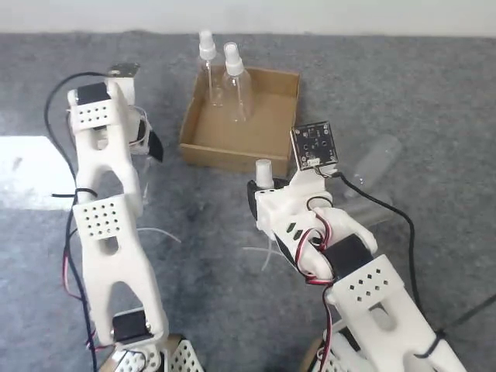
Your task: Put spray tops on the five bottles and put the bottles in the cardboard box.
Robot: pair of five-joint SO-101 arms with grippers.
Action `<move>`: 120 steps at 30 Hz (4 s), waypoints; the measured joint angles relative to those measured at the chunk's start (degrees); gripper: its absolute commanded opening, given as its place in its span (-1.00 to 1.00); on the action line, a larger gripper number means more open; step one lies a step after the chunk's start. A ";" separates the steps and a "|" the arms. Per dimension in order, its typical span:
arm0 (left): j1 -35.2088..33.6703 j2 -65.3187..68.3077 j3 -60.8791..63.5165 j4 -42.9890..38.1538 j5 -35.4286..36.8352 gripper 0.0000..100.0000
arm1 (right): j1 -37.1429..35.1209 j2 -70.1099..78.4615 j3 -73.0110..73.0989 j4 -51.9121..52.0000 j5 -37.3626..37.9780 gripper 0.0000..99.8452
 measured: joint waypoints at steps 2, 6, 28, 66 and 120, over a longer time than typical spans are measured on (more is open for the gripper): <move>-0.09 0.00 0.00 0.00 -4.31 -0.58 | 0.00 0.00 0.00 0.00 0.00 -0.99; -1.23 0.00 -0.09 0.00 -13.10 -0.58 | 0.00 0.00 0.00 0.00 0.00 -0.99; -2.29 -4.40 -0.09 0.00 -24.70 -0.46 | 0.00 0.00 1.76 -0.26 0.79 -0.99; -2.29 -2.20 -2.11 0.09 -24.88 -0.57 | 0.00 0.00 2.64 -1.58 1.67 -0.99; -4.40 -10.37 -0.88 -5.89 -16.00 -0.37 | 0.00 0.00 2.64 -1.58 1.67 -0.99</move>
